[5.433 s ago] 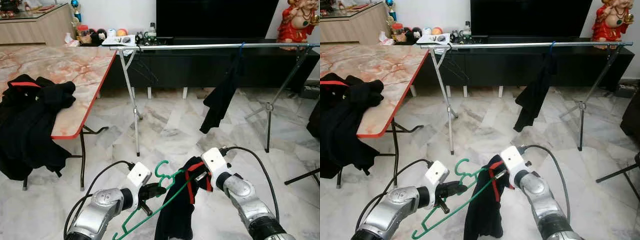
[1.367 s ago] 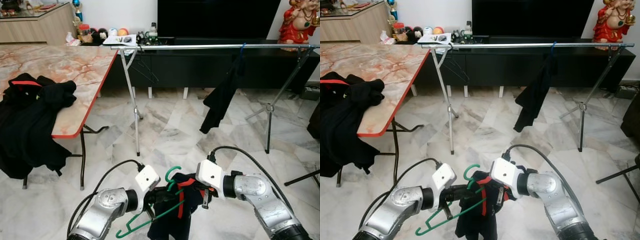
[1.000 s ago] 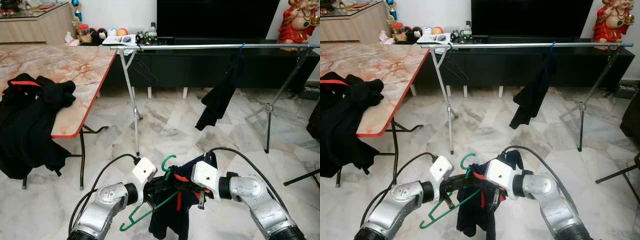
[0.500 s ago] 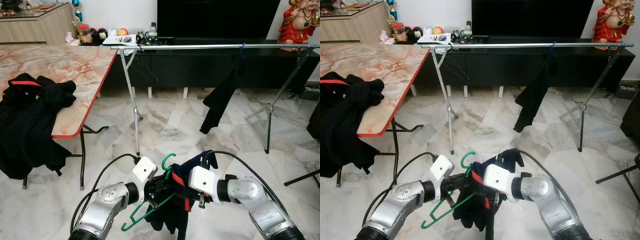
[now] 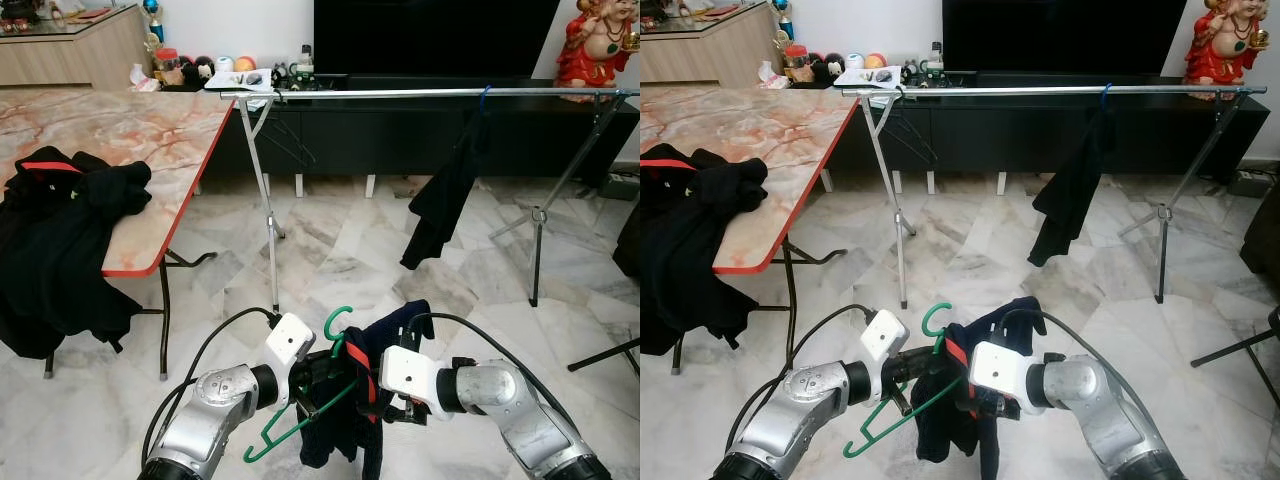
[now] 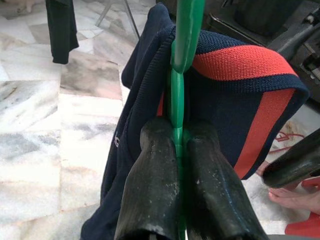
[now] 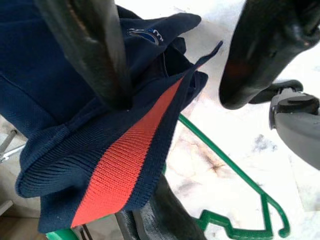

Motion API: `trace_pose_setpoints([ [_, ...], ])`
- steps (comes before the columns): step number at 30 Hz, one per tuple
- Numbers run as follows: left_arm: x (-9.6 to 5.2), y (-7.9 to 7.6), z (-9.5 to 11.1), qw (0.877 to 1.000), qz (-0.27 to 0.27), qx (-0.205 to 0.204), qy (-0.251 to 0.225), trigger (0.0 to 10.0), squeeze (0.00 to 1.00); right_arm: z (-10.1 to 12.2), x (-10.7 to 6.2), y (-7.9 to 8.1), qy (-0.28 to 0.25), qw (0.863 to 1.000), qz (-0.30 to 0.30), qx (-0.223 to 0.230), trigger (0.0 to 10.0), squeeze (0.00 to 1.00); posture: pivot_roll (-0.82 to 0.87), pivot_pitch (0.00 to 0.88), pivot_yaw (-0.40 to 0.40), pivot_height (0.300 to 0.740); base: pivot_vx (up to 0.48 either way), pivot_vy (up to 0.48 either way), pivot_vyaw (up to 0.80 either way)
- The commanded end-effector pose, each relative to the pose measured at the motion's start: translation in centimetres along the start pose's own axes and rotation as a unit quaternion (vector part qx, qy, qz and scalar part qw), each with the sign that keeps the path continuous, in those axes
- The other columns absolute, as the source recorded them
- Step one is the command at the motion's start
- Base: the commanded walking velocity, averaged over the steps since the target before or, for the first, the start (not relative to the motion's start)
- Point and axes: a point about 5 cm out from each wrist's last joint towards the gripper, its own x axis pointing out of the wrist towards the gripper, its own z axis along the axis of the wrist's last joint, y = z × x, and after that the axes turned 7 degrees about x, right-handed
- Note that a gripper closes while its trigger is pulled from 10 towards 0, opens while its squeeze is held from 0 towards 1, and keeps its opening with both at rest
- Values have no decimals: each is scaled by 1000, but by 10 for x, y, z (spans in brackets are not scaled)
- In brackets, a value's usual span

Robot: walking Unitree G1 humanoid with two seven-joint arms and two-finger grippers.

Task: Hang hanger

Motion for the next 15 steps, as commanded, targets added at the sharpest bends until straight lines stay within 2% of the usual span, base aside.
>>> trace_pose_setpoints([
  [1,-1,2,6,1000,-2,2,-17,10000,0,3,-3,2,-9,1000,9,-2,10000,1000,110,61,9,740,0,0,0],
  [2,-1,2,5,1000,-3,2,-16,10000,0,6,-7,2,-15,1000,13,-2,10000,0,108,62,9,740,0,0,0],
  [4,-2,2,-1,1000,-5,11,0,10000,0,9,-20,-1,-17,1000,5,-4,10000,0,108,62,9,740,0,0,0],
  [10,-3,1,-4,1000,-6,8,3,10000,0,10,-27,-1,-20,1000,3,-1,10000,0,108,62,9,740,0,0,0],
  [12,-3,-1,-8,1000,-6,3,5,10000,0,16,-36,4,-43,999,10,2,10000,0,91,67,7,740,0,0,0],
  [15,-3,-1,-9,1000,-5,2,7,10000,0,19,-40,4,-48,999,3,-5,10000,0,91,67,7,740,0,0,0],
])
